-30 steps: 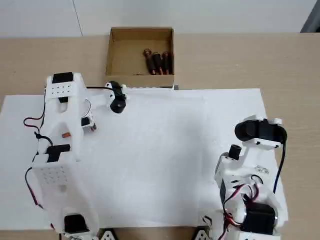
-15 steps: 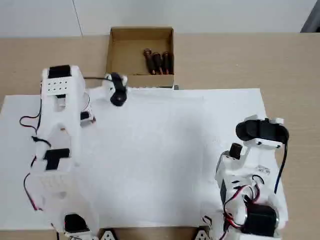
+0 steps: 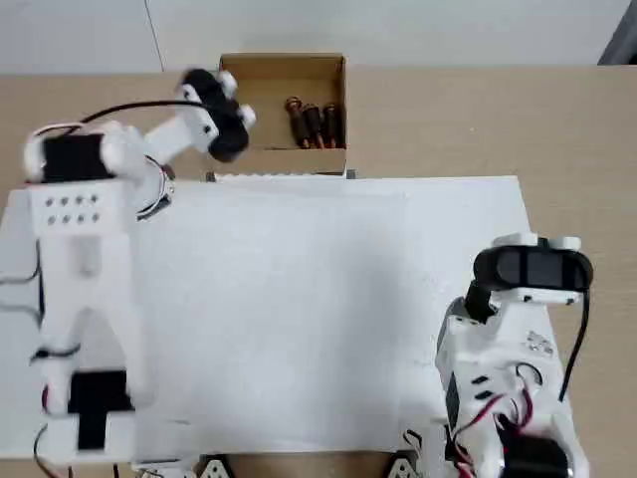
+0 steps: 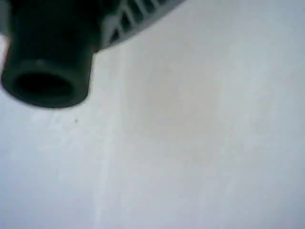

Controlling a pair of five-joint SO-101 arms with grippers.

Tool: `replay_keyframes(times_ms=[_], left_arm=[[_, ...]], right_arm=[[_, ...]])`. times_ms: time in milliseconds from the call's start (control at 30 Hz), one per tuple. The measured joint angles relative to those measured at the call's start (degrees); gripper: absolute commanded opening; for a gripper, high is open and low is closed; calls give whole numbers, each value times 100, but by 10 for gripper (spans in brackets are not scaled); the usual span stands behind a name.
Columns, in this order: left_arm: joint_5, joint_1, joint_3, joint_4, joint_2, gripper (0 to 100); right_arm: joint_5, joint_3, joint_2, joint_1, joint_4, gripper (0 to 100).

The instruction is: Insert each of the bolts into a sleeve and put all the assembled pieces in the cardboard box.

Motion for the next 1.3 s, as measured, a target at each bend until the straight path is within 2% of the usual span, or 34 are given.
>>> replay_keyframes(times_ms=[167, 333, 600, 800, 967, 1300], left_arm=[[448, 316, 299, 18, -1336, 6], [695, 440, 1415, -79, -2866, 6], [2822, 440, 3543, -2013, -5055, 6], [4176, 440, 5152, -3103, -6233, 6], [5108, 440, 6338, -3991, -7042, 6], [6558, 440, 8325, -5196, -8387, 6]], right_arm=[[264, -422, -9, -185, 264, 2], [299, -598, -9, -554, 264, 2], [299, -475, -9, -897, 9, 2], [299, 105, -9, -879, -668, 2], [299, 835, 0, -993, -1688, 2], [299, 2136, 62, -1952, -3288, 2]])
